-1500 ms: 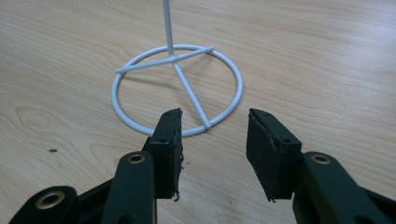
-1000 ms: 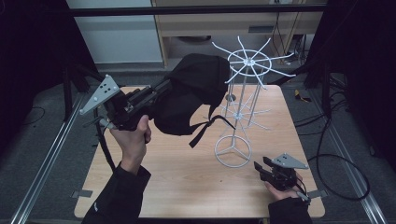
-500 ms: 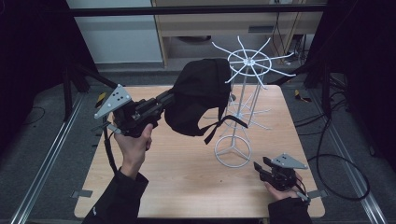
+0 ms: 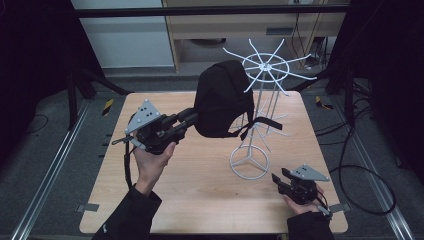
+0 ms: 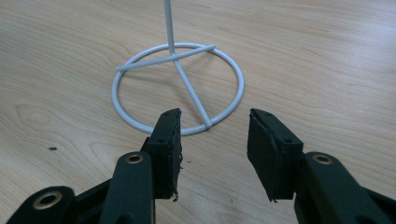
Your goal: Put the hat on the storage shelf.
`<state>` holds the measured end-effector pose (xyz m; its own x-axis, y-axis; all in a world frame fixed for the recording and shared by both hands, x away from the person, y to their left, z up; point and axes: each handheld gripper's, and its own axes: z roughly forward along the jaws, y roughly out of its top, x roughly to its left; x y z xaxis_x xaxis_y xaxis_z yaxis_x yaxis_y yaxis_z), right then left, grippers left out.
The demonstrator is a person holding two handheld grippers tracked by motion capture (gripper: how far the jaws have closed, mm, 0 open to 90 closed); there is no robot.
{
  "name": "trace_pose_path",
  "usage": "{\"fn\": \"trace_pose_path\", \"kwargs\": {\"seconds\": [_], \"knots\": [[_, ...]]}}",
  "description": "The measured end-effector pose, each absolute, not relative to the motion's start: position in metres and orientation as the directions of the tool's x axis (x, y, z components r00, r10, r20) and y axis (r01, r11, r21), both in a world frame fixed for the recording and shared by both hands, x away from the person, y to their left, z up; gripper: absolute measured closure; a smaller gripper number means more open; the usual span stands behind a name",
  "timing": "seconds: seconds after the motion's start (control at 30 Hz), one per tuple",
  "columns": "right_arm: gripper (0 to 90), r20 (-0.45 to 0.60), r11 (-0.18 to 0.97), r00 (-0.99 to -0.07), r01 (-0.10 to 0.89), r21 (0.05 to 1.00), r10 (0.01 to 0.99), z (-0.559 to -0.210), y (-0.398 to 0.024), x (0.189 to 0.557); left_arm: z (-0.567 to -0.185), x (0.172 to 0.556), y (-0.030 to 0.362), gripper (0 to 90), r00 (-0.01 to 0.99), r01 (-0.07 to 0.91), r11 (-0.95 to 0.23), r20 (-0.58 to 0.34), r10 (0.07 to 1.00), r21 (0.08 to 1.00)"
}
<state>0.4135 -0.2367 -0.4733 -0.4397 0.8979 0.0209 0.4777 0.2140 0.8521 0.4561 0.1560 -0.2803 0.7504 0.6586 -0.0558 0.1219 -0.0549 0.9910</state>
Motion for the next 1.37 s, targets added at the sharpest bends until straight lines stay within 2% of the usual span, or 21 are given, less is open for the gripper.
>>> {"fn": "trace_pose_path", "kwargs": {"seconds": [0.3, 0.47, 0.63, 0.83, 1.17, 1.27, 1.37], "knots": [[54.8, 0.019, 0.212, -0.435, 0.475, 0.854, 0.900, -0.473, -0.238, 0.413, -0.295, 0.437, 0.174, 48.8, 0.761, 0.101, -0.051, -0.044, 0.648, 0.994], [54.0, 0.024, 0.203, -0.428, 0.476, 0.856, 0.903, -0.473, -0.239, 0.413, -0.315, 0.426, 0.197, 38.6, 0.732, 0.125, -0.068, -0.046, 0.680, 0.990], [52.5, 0.021, 0.199, -0.418, 0.475, 0.857, 0.908, -0.474, -0.241, 0.412, -0.346, 0.422, 0.222, 35.1, 0.668, 0.210, -0.127, -0.048, 0.742, 0.969], [48.6, 0.025, 0.186, -0.402, 0.478, 0.859, 0.915, -0.475, -0.243, 0.412, -0.384, 0.425, 0.249, 32.1, 0.589, 0.316, -0.138, -0.080, 0.804, 0.939], [35.7, 0.040, 0.147, -0.348, 0.495, 0.856, 0.937, -0.479, -0.255, 0.414, -0.451, 0.434, 0.291, 27.3, 0.451, 0.487, -0.173, -0.077, 0.889, 0.856], [31.3, 0.049, 0.139, -0.340, 0.505, 0.852, 0.939, -0.480, -0.256, 0.416, -0.464, 0.440, 0.303, 26.9, 0.403, 0.527, -0.195, -0.041, 0.914, 0.827], [29.4, 0.043, 0.149, -0.345, 0.511, 0.847, 0.938, -0.482, -0.255, 0.418, -0.472, 0.445, 0.313, 26.0, 0.371, 0.558, -0.181, -0.048, 0.927, 0.810]]}}
